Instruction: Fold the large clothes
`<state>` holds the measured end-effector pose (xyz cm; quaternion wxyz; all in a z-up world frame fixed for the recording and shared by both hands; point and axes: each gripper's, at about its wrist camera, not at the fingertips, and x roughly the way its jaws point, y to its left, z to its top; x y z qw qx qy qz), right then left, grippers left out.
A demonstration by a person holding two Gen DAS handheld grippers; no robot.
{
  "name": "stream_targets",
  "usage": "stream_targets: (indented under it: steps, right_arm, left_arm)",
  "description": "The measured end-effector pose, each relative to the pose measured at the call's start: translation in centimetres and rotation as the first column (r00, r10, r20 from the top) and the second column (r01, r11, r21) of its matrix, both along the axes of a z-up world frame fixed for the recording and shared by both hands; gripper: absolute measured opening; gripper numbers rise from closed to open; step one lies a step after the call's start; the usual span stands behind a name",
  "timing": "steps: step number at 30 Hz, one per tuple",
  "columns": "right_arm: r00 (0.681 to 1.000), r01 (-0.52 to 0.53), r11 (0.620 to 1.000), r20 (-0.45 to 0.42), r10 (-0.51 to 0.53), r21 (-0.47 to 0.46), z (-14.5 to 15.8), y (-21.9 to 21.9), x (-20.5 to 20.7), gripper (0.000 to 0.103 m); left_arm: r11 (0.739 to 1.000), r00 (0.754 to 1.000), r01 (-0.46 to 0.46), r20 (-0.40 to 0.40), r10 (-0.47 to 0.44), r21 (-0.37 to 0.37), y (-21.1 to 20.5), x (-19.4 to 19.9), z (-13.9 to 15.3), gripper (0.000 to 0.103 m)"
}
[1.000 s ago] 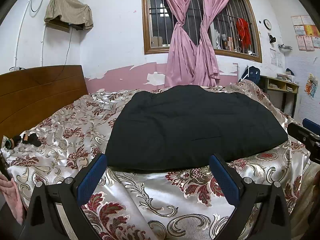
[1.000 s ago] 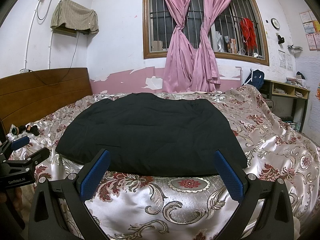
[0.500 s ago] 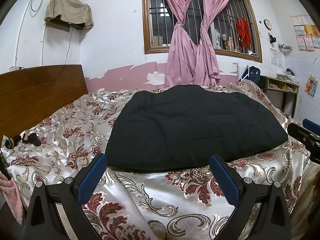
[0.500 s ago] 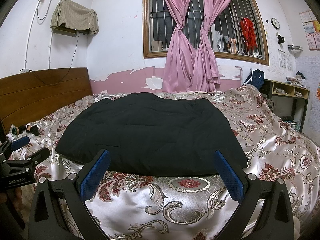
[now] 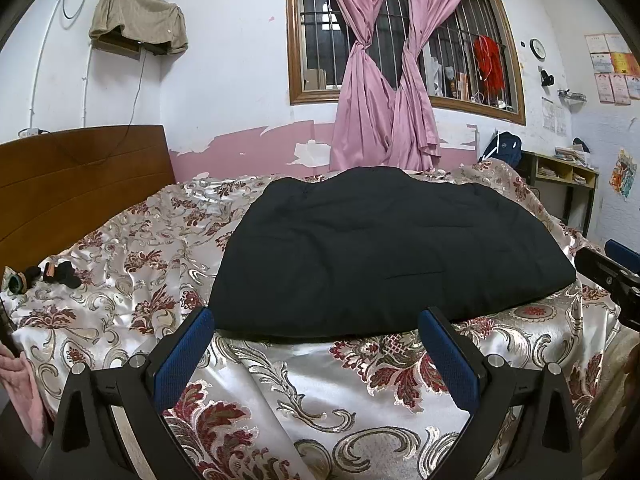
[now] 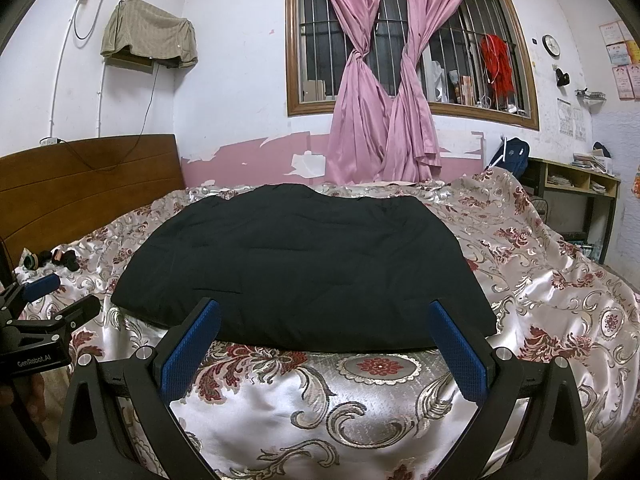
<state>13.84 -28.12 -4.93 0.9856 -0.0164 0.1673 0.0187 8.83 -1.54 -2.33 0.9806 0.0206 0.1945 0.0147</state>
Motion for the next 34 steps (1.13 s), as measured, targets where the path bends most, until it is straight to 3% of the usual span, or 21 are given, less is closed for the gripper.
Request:
stream_targets:
  steps: [9, 14, 34]
  right_arm:
    - [1.0, 0.001, 1.0, -0.002, -0.001, 0.0, 0.0, 0.1, 0.0, 0.101]
    - [1.0, 0.0, 1.0, -0.002, 0.0, 0.0, 0.0, 0.1, 0.0, 0.101]
    - [1.0, -0.001, 1.0, -0.008, 0.001, -0.001, -0.5, 0.7, -0.2, 0.101]
  left_arm:
    - [1.0, 0.999, 0.007, -0.036, -0.008, -0.008, 0.1, 0.6, -0.6, 0.103]
    - [1.0, 0.995, 0.016, -0.097, -0.016, -0.004, -0.5, 1.1, -1.3, 0.103]
    - [1.0, 0.993, 0.002, -0.114, -0.002, 0.0, -0.3, 1.3, -1.8, 0.103]
